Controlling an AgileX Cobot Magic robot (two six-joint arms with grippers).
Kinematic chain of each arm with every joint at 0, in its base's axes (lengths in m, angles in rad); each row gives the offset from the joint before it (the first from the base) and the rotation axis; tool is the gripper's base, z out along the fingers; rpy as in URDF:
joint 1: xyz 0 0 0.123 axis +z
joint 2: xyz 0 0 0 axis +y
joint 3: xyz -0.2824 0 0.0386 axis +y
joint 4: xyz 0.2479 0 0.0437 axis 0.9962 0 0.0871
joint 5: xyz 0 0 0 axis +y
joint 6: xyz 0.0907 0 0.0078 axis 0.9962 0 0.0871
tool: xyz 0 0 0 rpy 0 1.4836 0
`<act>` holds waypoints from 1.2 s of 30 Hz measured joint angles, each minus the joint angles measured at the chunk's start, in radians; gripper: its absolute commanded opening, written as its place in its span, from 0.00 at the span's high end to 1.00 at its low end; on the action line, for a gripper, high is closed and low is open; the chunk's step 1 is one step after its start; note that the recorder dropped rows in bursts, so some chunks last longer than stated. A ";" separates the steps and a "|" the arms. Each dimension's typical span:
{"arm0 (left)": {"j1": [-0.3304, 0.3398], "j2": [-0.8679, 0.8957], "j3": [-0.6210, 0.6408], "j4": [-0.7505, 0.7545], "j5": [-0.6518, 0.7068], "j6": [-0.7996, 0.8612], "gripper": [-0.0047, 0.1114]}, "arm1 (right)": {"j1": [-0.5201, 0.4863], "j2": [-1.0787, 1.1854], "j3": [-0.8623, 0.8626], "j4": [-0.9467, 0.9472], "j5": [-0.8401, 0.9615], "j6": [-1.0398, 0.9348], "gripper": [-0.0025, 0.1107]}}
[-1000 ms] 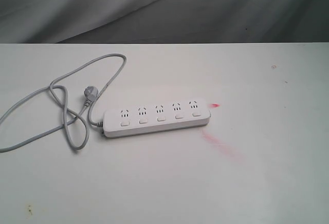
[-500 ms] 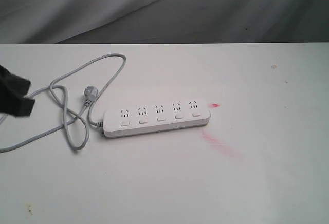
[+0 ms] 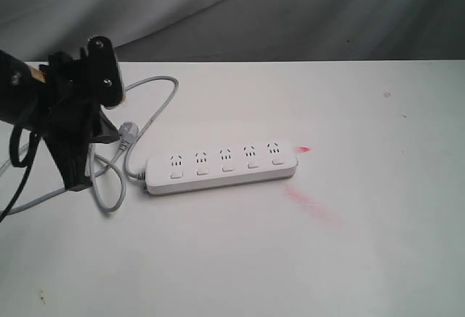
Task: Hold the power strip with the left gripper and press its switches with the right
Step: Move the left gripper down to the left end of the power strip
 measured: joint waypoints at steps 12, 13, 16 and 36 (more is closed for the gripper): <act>0.000 0.214 -0.041 -0.288 0.009 0.335 0.95 | 0.000 0.000 0.000 0.000 0.000 0.000 0.98; 0.000 0.214 -0.041 -0.295 0.000 0.341 0.95 | 0.000 0.000 0.000 0.000 0.000 0.000 0.98; 0.016 0.214 -0.041 -0.336 -0.007 0.352 0.95 | 0.000 0.000 0.000 0.000 0.000 0.000 0.98; 0.243 0.253 -0.041 -0.741 0.162 0.724 0.31 | 0.000 0.000 0.000 0.000 0.000 0.000 0.98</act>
